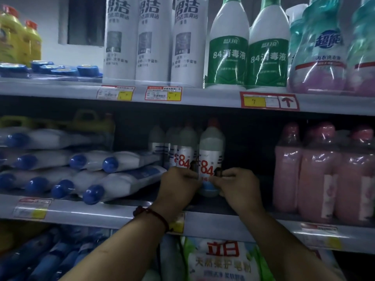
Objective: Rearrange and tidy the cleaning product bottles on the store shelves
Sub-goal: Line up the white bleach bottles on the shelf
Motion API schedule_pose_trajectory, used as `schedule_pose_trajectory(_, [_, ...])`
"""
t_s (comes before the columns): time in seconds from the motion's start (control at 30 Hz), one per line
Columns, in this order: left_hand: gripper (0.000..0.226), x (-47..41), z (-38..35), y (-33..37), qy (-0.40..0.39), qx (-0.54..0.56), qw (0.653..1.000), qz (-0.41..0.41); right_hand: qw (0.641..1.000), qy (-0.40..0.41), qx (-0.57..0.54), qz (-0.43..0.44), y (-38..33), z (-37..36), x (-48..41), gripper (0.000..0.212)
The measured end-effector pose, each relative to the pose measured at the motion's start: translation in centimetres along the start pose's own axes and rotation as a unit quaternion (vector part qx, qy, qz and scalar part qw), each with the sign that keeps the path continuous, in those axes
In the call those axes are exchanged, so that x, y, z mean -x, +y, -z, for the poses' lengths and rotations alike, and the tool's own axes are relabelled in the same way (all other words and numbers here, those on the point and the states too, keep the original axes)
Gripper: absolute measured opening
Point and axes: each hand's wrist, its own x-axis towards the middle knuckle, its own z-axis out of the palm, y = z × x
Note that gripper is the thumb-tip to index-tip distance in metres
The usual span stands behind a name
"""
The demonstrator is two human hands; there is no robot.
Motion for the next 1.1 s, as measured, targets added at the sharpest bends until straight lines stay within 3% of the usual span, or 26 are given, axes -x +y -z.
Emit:
schedule_pose_trajectory(0.1, [0.006, -0.2, 0.3, -0.2, -0.018, 0.106, 0.992, 0.064, 0.999, -0.021, -0.041, -0.027, 0.2, 0.2, -0.2, 0.027])
schedule_pose_trajectory(0.23, [0.015, -0.6, 0.2, -0.3, -0.07, 0.103, 0.991, 0.054, 0.992, -0.102, -0.058, -0.046, 0.4, 0.0, -0.8, 0.017])
schedule_pose_trajectory(0.37, [0.043, -1.7, -0.1, -1.2, -0.113, 0.021, 0.992, 0.055, 0.981, -0.178, -0.053, -0.054, 0.1, -0.4, -1.1, 0.022])
schedule_pose_trajectory(0.53, [0.067, -2.4, -0.4, -1.5, -0.171, -0.06, 0.982, 0.059, 0.98, -0.195, 0.0, -0.039, 1.1, -1.2, -1.8, 0.017])
schedule_pose_trajectory(0.8, [0.062, -2.5, -0.7, -1.5, -0.167, -0.11, 0.979, 0.043, 0.978, -0.197, 0.071, -0.024, 1.7, -2.3, -2.5, 0.035])
schedule_pose_trajectory(0.93, [0.07, -2.7, -0.7, -2.0, -0.16, -0.125, 0.978, 0.048, 0.976, -0.193, 0.098, -0.026, 1.1, -2.0, -2.1, 0.045])
schedule_pose_trajectory(1.1, [0.032, -1.1, -0.1, -0.2, -0.064, -0.142, 0.988, -0.004, 0.979, -0.158, 0.132, 0.009, -0.1, -1.1, -0.9, 0.034])
